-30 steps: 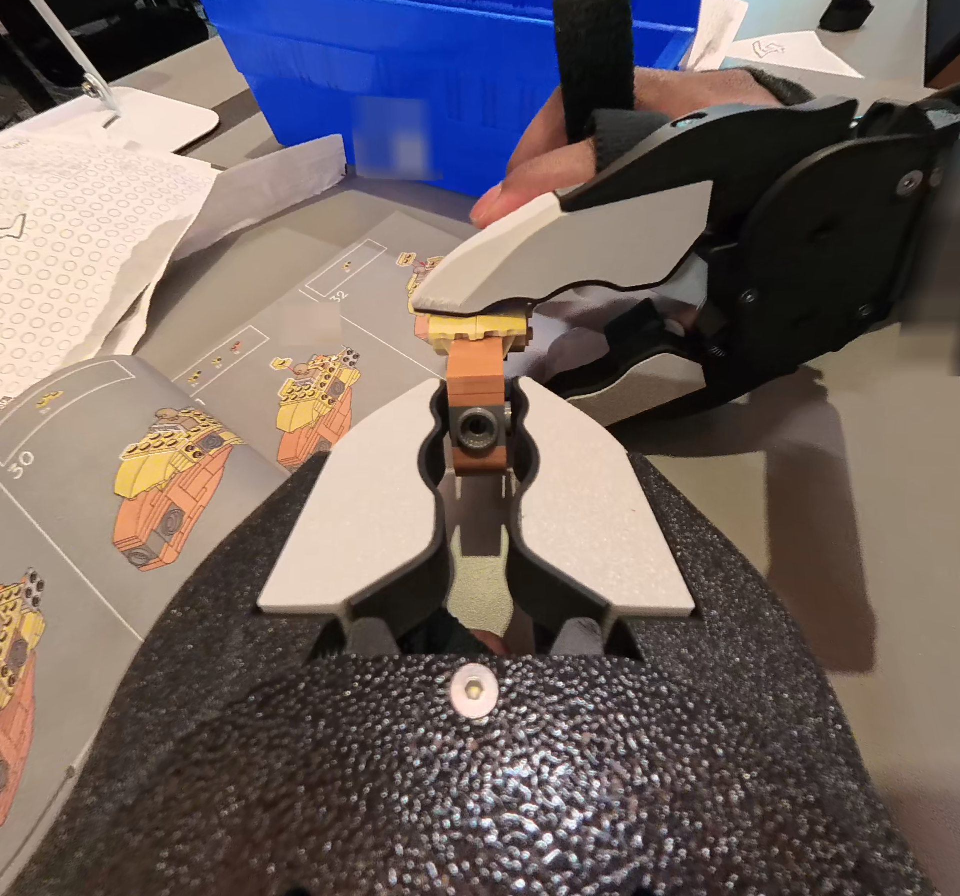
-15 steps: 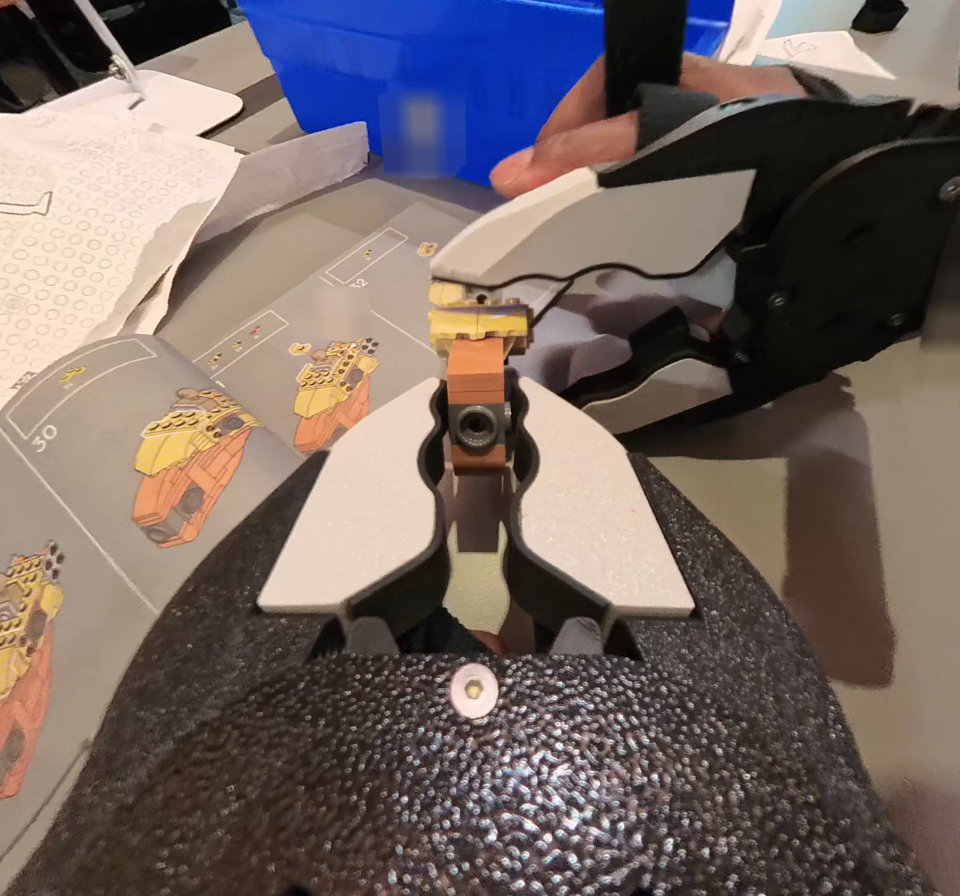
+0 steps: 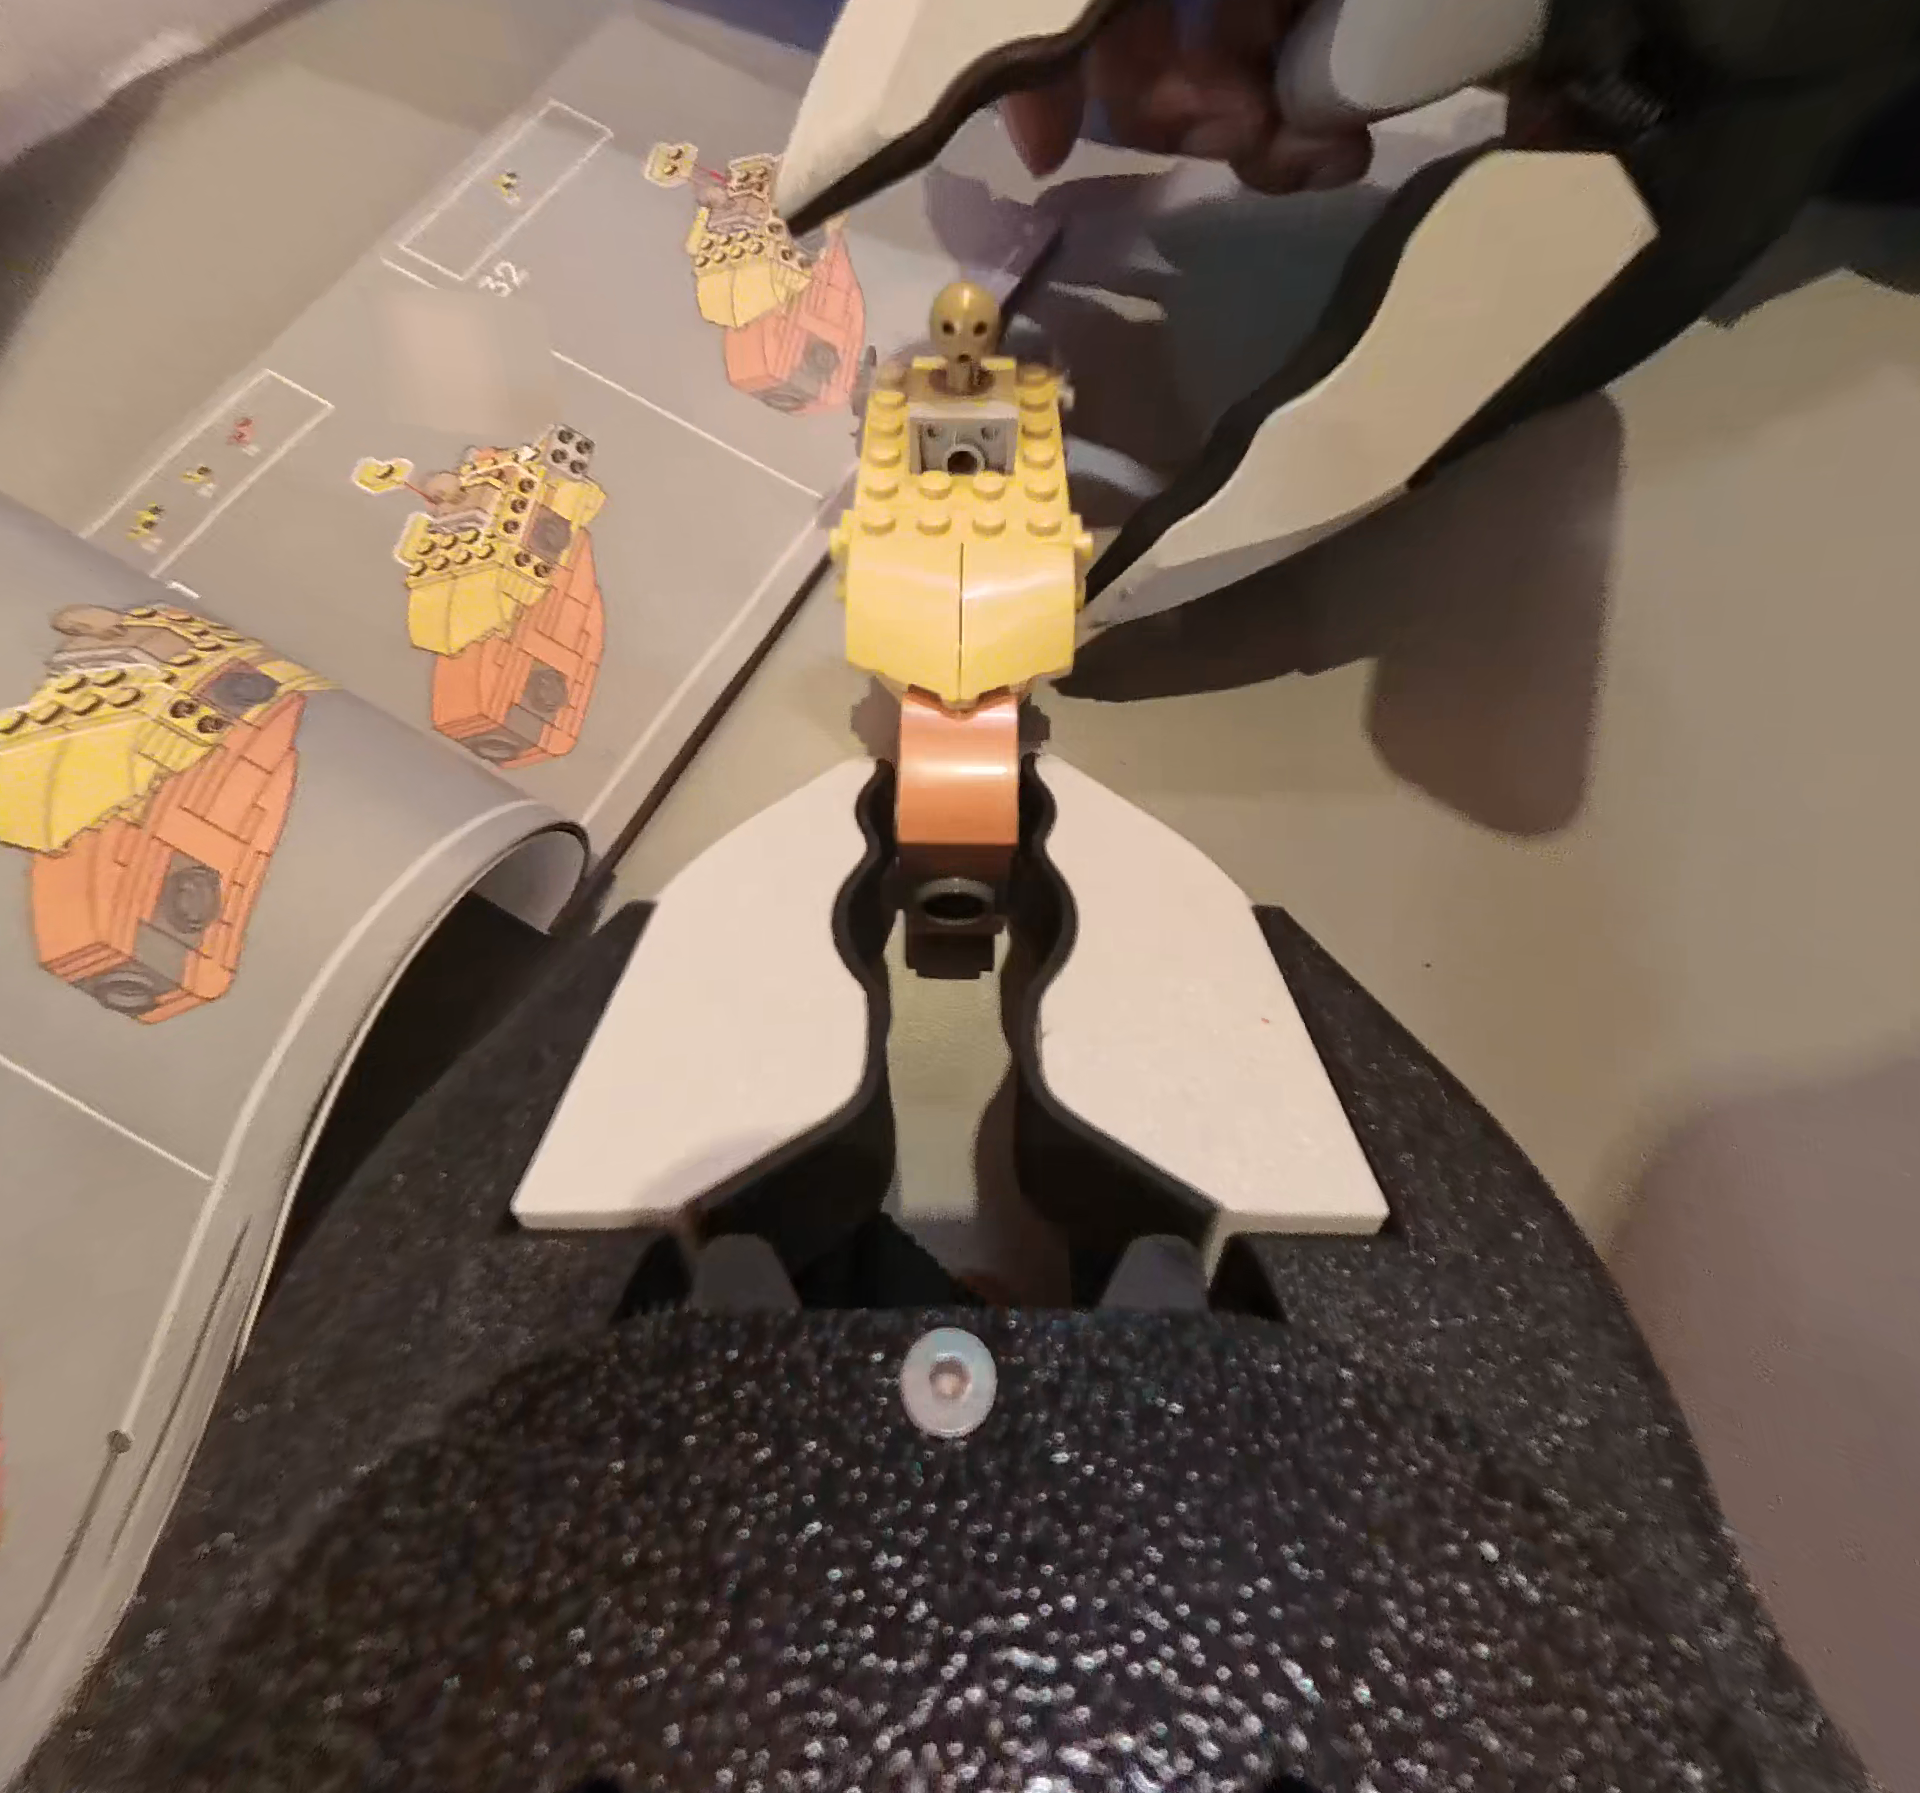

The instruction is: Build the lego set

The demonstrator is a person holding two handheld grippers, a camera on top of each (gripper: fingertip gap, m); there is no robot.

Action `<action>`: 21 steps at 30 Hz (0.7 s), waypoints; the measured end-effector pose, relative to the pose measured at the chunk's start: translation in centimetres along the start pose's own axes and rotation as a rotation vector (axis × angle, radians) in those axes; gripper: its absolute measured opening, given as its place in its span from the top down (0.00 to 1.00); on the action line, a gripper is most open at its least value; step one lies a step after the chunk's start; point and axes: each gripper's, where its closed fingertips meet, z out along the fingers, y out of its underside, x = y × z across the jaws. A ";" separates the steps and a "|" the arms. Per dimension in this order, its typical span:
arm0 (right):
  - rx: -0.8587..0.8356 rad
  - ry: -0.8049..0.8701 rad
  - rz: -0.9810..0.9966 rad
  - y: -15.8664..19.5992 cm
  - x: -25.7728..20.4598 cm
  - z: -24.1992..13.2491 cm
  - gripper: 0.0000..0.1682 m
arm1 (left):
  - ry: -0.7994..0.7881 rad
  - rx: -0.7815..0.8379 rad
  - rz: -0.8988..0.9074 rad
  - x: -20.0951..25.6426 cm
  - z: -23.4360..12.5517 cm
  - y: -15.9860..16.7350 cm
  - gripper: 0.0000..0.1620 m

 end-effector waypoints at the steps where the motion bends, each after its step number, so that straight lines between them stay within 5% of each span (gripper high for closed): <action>1: 0.006 -0.011 0.025 0.0 0.0 -0.1 0.59 | 0.011 -0.003 0.003 0.1 0.0 0.1 0.86; 6: 0.052 -0.040 0.125 -0.9 0.3 -0.7 0.61 | 0.055 -0.021 0.021 0.4 -0.3 0.6 0.77; 15: 0.351 -0.136 0.308 -5.4 1.5 -6.3 0.68 | 0.129 0.191 0.127 0.6 -2.3 -2.3 0.66; 21: 0.500 0.080 0.358 -3.7 10.4 -14.0 0.81 | 0.058 0.406 0.197 -0.1 -4.2 -5.3 0.70</action>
